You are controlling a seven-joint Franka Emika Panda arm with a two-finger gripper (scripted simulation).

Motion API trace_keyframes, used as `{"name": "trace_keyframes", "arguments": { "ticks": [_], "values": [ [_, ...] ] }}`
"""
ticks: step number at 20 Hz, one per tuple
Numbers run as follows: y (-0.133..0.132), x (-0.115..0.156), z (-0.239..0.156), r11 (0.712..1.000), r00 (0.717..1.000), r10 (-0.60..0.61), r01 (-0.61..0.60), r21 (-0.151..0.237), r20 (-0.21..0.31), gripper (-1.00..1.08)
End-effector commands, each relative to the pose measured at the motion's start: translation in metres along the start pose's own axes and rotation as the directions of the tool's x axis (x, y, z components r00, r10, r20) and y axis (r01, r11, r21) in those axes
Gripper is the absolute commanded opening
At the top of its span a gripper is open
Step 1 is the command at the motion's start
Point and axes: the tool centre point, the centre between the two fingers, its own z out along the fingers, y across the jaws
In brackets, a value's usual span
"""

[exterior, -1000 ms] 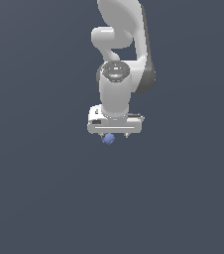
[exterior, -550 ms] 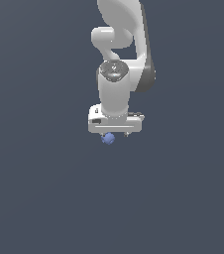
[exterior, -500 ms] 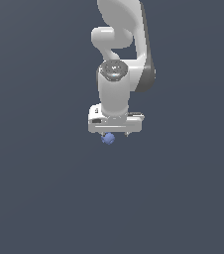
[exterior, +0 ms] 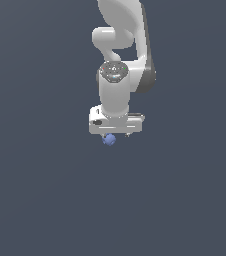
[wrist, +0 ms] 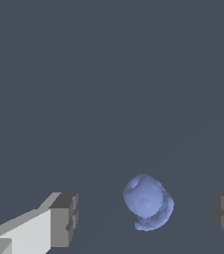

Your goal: Pick up the object and move it to a goal position.

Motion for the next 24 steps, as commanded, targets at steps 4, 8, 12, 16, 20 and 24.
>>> {"name": "trace_keyframes", "arguments": {
  "ticks": [4,8,12,16,20,24],
  "values": [
    [0.004,-0.005,0.007,0.998,0.998,-0.062,0.062,-0.004,-0.002,1.00],
    [0.009,-0.011,0.016,0.991,0.991,-0.132,0.132,-0.009,-0.005,1.00],
    [0.014,-0.020,0.026,0.975,0.975,-0.222,0.222,-0.016,-0.007,1.00],
    [0.019,-0.030,0.037,0.947,0.947,-0.322,0.322,-0.023,-0.008,1.00],
    [0.024,-0.040,0.048,0.908,0.908,-0.419,0.419,-0.029,-0.009,1.00],
    [0.028,-0.050,0.057,0.863,0.863,-0.505,0.504,-0.035,-0.008,1.00]
  ]
}}
